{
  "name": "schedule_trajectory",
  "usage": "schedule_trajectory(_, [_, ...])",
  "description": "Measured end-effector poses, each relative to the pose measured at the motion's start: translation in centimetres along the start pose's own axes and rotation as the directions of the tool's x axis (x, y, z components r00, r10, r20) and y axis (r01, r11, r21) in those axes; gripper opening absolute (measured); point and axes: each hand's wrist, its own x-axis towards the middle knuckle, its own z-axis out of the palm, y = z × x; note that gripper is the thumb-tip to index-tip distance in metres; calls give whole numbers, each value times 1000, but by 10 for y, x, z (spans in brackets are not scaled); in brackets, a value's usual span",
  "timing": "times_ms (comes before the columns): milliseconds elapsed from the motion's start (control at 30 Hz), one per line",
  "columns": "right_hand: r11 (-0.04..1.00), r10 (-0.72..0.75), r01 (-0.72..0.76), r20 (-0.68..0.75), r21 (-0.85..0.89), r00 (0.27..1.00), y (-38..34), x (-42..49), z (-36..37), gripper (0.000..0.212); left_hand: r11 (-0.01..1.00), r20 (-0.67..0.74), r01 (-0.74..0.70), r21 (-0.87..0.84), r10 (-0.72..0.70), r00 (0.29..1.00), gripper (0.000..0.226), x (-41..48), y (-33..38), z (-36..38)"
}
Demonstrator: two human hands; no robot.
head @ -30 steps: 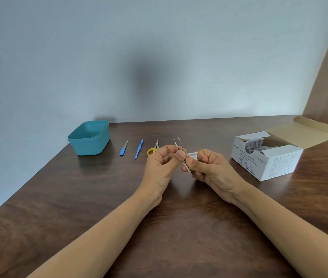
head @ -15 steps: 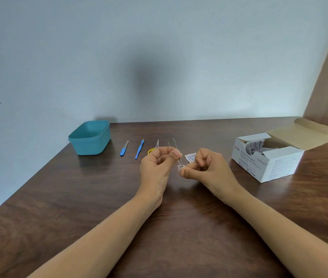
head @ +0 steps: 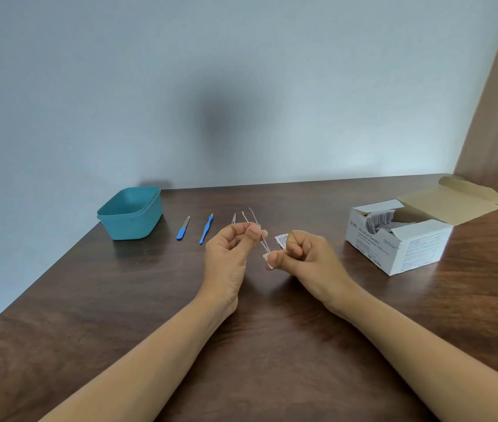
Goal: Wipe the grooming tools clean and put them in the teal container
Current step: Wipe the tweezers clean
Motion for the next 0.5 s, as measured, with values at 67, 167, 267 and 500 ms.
schedule_trajectory(67, [990,50,-56,53,126,997,-2,1,-2,46,1000,19,2,3,-2,1000,4,1,0,0])
schedule_trajectory(167, [965,94,-108,69,239,993,-9,0,-3,46,1000,34,7,5,-7,999,4,2,0,-1])
schedule_trajectory(267, [955,86,-88,20,283,996,-13,-1,-2,49,998,79,-9,60,4,997,2,2,-2,-1])
schedule_trajectory(500, [997,-7,19,-149,74,989,-2,1,-3,51,980,96,-76,183,59,994,6,-1,-9,0])
